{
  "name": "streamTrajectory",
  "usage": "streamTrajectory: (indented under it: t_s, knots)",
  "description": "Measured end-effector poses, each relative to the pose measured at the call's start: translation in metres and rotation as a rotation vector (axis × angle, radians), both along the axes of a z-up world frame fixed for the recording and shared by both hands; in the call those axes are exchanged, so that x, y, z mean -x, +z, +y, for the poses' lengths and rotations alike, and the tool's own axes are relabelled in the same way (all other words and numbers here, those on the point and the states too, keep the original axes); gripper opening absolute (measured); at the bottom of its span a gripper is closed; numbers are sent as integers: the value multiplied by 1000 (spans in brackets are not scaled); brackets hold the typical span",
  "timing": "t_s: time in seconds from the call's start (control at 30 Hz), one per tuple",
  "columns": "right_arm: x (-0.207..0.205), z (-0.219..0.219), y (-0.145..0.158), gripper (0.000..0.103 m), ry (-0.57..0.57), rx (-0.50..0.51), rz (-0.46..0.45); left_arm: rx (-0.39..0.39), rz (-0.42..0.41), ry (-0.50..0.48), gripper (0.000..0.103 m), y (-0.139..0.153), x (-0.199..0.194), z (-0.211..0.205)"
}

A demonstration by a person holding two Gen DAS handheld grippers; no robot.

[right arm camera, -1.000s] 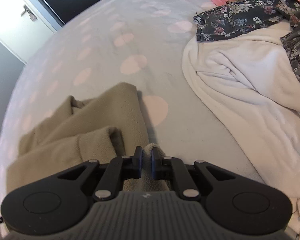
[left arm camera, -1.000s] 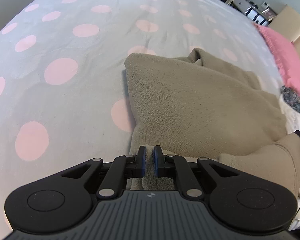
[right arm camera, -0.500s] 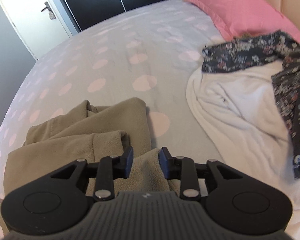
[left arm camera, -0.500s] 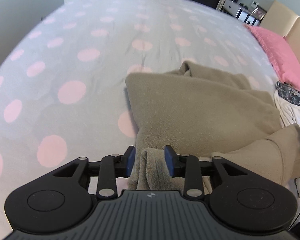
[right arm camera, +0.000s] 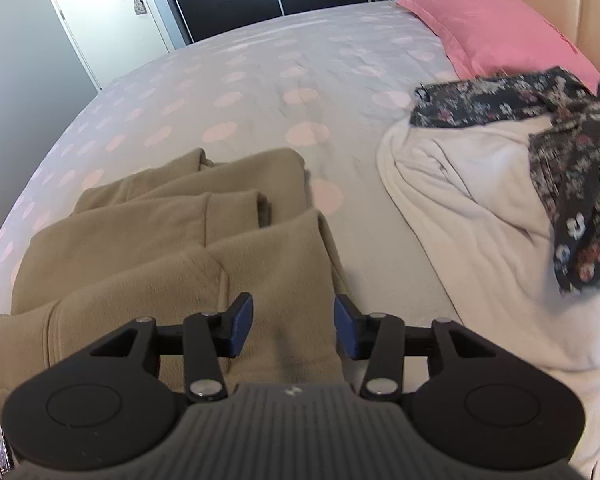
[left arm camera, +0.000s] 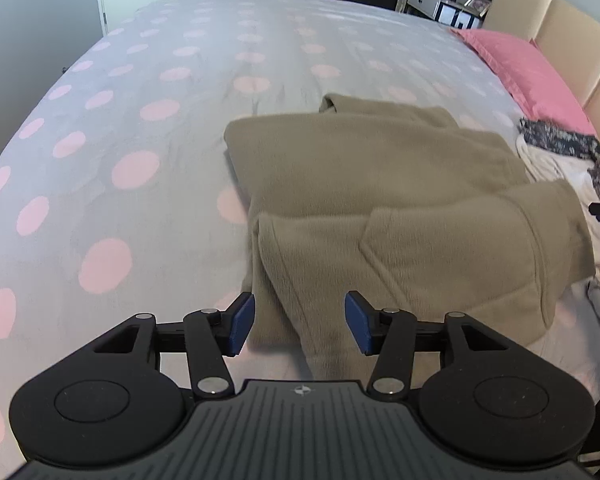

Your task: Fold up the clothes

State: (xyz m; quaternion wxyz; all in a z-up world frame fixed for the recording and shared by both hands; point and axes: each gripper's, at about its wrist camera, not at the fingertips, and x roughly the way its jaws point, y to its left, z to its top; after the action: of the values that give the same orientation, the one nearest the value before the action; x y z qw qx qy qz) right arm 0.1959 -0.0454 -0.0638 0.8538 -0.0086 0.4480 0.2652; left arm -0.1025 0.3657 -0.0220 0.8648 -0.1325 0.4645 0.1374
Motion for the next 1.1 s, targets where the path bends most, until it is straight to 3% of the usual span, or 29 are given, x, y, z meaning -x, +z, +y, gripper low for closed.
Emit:
streamTrajectory:
  t_s: [0.27,0.47,0.57,0.7,0.97,1.1]
  knots:
    - [18,-20,-22,53,-20,25,52,45,-12,30,54,-16,27,-2]
    - [33,-32,-34,54,-33,0,106,123,-19,82,55,-35,42,-7]
    - [35,-33,-36,56,-25,-2,109,119,-26,61,62,-44,43,-17]
    - [33,-35,-41,58,-21,-11,112,115,-36,52,63,-53,40,-25]
    - [12,-58,-37,60,-114,-222,176,259,-143,98,66,-49,34,-15]
    - [5,-51,-49,60,-102,-234,231,283,-105,138,66,-61,27,-8]
